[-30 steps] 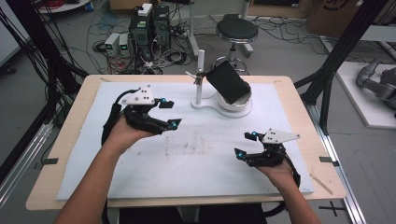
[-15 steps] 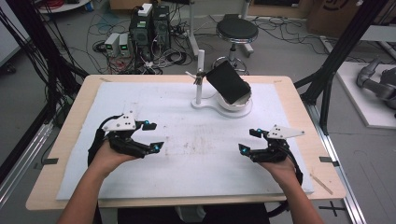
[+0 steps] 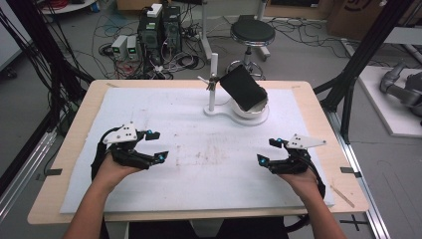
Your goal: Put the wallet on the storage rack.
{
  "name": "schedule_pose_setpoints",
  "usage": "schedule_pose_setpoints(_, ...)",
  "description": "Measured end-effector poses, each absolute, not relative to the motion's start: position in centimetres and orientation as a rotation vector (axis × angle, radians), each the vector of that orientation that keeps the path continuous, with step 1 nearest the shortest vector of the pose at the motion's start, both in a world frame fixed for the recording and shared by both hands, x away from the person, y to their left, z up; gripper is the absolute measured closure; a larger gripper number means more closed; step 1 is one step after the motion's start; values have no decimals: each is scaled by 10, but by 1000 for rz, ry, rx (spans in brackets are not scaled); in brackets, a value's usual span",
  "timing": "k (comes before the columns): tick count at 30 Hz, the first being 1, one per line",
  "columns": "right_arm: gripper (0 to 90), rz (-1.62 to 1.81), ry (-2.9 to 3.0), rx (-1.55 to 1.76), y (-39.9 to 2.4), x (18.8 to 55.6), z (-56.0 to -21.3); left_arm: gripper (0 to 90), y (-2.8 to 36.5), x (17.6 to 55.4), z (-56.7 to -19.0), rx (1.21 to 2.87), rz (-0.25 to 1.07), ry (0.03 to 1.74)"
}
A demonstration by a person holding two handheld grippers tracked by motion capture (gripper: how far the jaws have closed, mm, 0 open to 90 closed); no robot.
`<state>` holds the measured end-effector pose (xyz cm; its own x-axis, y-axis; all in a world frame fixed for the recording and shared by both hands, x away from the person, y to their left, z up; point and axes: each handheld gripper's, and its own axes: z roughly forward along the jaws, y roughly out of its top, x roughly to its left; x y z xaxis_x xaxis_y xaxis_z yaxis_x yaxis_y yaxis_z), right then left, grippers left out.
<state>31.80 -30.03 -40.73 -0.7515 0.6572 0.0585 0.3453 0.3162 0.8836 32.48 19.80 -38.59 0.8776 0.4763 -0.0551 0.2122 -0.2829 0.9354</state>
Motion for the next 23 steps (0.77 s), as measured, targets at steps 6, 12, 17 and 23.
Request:
schedule_pose_setpoints(6,202,1398,2256,906,-306,315,-407,228,204,324,-389,1872,295,529)
schedule_pose_setpoints(12,203,1396,2256,907,-307,316,-408,225,206,324,-392,1874,299,546)
schedule_pose_setpoints(17,202,1390,2286,903,-306,316,-410,225,204,325,-395,1882,301,555)
schedule_pose_setpoints(23,202,1386,2287,901,-305,315,-410,225,203,325,-395,1882,293,557)
